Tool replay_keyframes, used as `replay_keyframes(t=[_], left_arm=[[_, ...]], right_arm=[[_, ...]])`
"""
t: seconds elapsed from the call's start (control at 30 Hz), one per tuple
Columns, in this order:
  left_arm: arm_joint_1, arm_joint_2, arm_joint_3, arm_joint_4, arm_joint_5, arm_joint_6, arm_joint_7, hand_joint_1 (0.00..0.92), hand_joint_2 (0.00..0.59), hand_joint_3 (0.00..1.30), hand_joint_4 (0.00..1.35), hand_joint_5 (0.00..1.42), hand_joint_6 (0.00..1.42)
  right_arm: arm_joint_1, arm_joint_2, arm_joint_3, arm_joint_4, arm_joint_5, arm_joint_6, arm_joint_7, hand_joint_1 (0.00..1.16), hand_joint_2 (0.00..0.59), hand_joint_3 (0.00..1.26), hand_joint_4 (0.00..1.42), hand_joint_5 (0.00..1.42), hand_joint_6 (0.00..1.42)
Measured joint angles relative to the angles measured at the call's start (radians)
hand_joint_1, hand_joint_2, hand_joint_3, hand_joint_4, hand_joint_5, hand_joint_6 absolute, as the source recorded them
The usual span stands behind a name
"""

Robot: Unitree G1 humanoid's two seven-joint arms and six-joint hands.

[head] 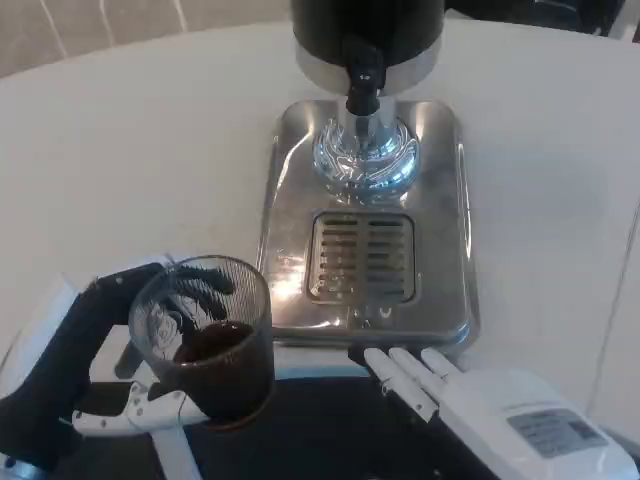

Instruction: Grasp the cup under the faucet to collect the drink, then remove the cup.

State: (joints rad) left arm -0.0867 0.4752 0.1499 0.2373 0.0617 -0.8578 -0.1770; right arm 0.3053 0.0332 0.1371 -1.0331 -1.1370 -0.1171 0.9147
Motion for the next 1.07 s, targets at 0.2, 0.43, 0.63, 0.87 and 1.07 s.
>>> replay_keyframes(t=[0.2, 0.43, 0.63, 0.87, 1.07], left_arm=[[0.000, 0.000, 0.008, -0.004, -0.011, 0.000, -0.019, 0.633, 0.000, 0.95, 1.17, 1.36, 1.37], [0.001, 0.000, 0.012, -0.012, -0.011, 0.000, -0.035, 0.634, 0.000, 0.95, 1.17, 1.36, 1.37], [0.006, 0.000, 0.016, -0.014, -0.011, 0.000, -0.036, 0.630, 0.000, 0.95, 1.17, 1.35, 1.37], [0.010, 0.000, 0.016, -0.014, -0.011, 0.000, -0.037, 0.633, 0.000, 0.95, 1.17, 1.34, 1.37], [0.012, -0.001, 0.016, -0.014, -0.011, 0.000, -0.042, 0.634, 0.000, 0.95, 1.17, 1.34, 1.37]], right_arm=[[0.004, 0.019, -0.014, 0.000, 0.000, -0.026, 0.000, 0.10, 0.566, 0.00, 0.00, 0.00, 0.00], [0.000, 0.020, -0.024, 0.000, 0.000, -0.031, 0.001, 0.10, 0.566, 0.00, 0.00, 0.00, 0.00], [0.000, 0.020, -0.034, 0.000, 0.000, -0.031, 0.001, 0.10, 0.566, 0.00, 0.00, 0.00, 0.00], [-0.003, 0.021, -0.035, 0.000, 0.000, -0.031, 0.007, 0.10, 0.566, 0.00, 0.00, 0.00, 0.00], [-0.004, 0.021, -0.034, 0.000, 0.000, -0.031, 0.010, 0.10, 0.566, 0.00, 0.00, 0.00, 0.00]])
